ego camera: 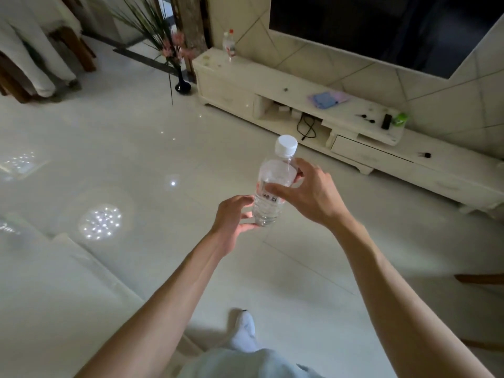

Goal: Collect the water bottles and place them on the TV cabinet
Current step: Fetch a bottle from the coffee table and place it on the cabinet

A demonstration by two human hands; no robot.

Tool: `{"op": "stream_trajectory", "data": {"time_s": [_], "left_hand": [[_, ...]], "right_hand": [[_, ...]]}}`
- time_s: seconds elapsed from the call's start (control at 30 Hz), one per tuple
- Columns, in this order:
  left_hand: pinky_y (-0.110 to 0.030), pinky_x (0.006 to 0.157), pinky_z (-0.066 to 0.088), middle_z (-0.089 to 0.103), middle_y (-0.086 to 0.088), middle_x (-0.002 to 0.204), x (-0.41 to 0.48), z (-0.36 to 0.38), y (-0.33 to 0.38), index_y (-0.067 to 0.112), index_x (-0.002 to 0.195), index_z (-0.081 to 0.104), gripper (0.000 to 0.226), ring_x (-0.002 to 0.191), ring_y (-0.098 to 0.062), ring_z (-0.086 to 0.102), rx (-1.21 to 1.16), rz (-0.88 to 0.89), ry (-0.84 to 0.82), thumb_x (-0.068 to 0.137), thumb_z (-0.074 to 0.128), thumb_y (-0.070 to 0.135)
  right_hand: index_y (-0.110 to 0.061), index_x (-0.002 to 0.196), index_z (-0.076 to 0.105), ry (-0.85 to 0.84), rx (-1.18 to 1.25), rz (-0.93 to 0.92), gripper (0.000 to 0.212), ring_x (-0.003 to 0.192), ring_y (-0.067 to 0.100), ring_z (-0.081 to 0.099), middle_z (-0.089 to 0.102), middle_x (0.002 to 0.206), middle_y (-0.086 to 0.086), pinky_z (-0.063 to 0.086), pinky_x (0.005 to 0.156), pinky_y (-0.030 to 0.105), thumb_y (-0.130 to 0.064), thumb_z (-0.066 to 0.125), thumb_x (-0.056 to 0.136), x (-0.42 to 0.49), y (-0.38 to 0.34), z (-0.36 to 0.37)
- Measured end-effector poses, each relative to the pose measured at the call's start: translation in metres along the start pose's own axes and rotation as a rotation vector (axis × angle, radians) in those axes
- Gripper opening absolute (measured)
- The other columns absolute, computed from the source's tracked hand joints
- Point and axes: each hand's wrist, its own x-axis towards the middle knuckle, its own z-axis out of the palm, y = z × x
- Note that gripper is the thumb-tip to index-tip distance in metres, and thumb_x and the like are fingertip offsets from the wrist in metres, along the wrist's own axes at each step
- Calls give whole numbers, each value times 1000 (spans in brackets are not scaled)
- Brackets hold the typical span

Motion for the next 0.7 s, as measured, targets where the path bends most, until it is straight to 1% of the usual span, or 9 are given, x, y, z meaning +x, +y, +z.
{"op": "stream_trajectory", "data": {"time_s": [0.1, 0.17, 0.23, 0.3, 0.37, 0.43, 0.53, 0.63, 0.7], "left_hand": [[-58, 83, 57, 66, -20, 111, 35, 10, 23, -1, 105, 70, 38, 106, -43, 56, 12, 3, -14, 73, 65, 19], [-58, 82, 57, 65, -20, 112, 54, 16, 35, -1, 105, 69, 36, 110, -48, 55, 23, 4, -27, 75, 65, 18], [-58, 82, 57, 65, -18, 108, 73, 24, 47, -2, 104, 70, 31, 106, -46, 55, 26, 7, -35, 80, 64, 16], [-59, 82, 57, 63, -13, 102, 90, 33, 60, -2, 103, 69, 27, 99, -39, 54, 42, 11, -43, 83, 62, 14], [-60, 83, 56, 63, -13, 101, 110, 42, 71, -4, 105, 69, 32, 95, -37, 53, 45, 12, -38, 80, 64, 16], [-60, 83, 56, 64, -14, 103, 131, 52, 82, -5, 106, 68, 35, 94, -36, 54, 45, 25, -36, 80, 64, 17], [-61, 84, 55, 62, -14, 105, 165, 72, 98, -4, 104, 68, 24, 94, -36, 56, 39, 44, 6, 89, 60, 13], [-63, 85, 54, 60, -10, 96, 197, 97, 118, 0, 99, 67, 17, 90, -35, 57, 23, 51, 60, 92, 56, 11], [-62, 86, 54, 60, -9, 93, 216, 113, 132, 1, 97, 68, 16, 90, -36, 57, 13, 65, 68, 91, 55, 10]], "right_hand": [[-20, 123, 58, 25, 1, 11, 69, 92, 17, 59, 63, 103, -4, 47, 76, 32, -60, 72, 69, 39, 6, -3], [-22, 122, 58, 30, 8, 21, 73, 92, 17, 59, 64, 103, -5, 48, 76, 32, -66, 68, 65, 61, 10, -7], [-24, 120, 59, 38, 24, 20, 74, 90, 16, 60, 64, 101, -7, 49, 75, 32, -71, 63, 62, 85, 15, -11], [-23, 117, 61, 45, 28, 16, 69, 88, 14, 59, 63, 99, -7, 47, 72, 29, -67, 66, 65, 106, 20, -15], [-21, 117, 61, 40, 33, 17, 66, 86, 13, 58, 62, 99, -7, 44, 70, 27, -63, 70, 67, 131, 28, -19], [-21, 115, 61, 30, 39, 6, 66, 83, 10, 57, 60, 97, -8, 42, 66, 24, -64, 69, 65, 157, 37, -23], [-24, 113, 62, -2, 57, -9, 60, 76, 7, 56, 61, 91, -10, 41, 61, 23, -61, 71, 67, 200, 50, -32], [-30, 106, 62, -24, 57, -23, 47, 74, 11, 58, 62, 84, -10, 44, 62, 26, -55, 75, 69, 247, 63, -45], [-31, 107, 63, -47, 65, -44, 48, 76, 12, 58, 62, 86, -9, 43, 61, 24, -55, 75, 68, 279, 71, -55]]}}
